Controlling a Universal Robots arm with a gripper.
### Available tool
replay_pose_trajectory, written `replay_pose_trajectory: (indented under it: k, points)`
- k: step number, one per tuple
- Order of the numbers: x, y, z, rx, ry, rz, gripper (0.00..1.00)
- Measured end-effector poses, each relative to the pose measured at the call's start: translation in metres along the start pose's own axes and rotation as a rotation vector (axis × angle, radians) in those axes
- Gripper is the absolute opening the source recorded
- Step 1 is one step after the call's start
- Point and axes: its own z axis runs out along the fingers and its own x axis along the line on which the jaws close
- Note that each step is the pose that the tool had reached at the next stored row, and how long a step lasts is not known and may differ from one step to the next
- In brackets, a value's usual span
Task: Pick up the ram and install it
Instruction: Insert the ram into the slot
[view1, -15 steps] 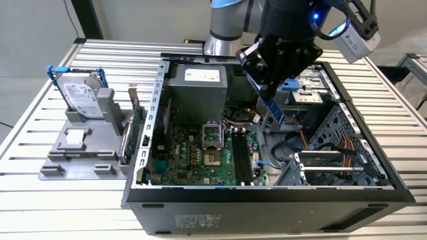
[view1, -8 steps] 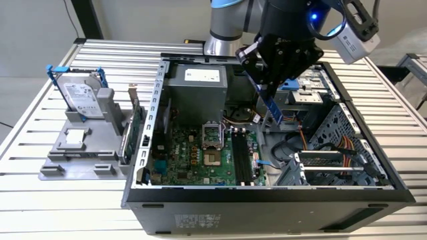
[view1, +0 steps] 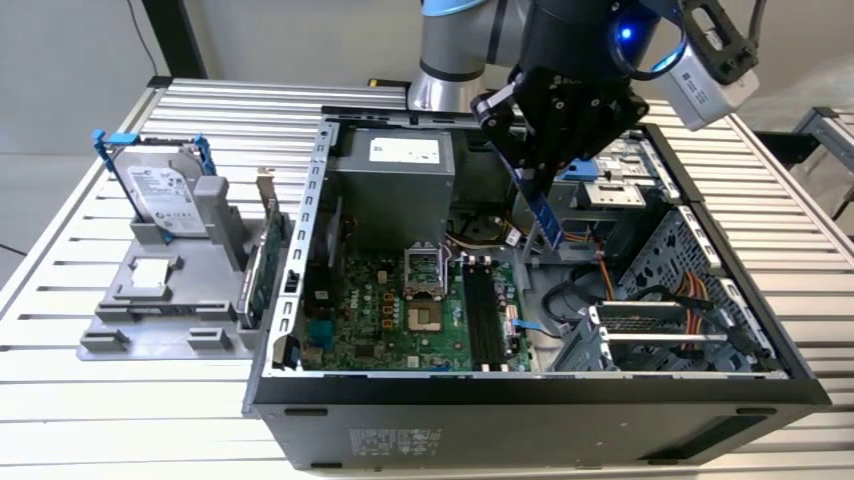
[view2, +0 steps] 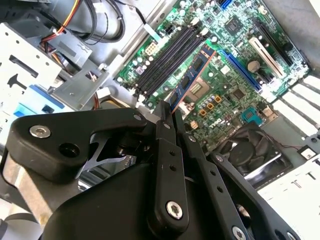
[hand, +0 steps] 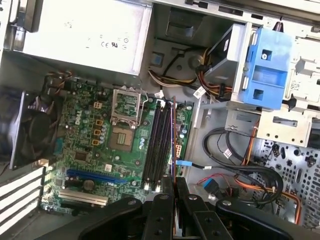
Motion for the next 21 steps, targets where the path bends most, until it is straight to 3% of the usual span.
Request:
replay_pose_trajectory:
  k: [12, 21]
  points:
    - [0.0000, 0.0001, 0.0007, 0.0005, -0.0003, 0.016, 0.00]
    - [0.0002, -0.0001, 0.0055, 0.0040, -0.0017, 0.117, 0.00]
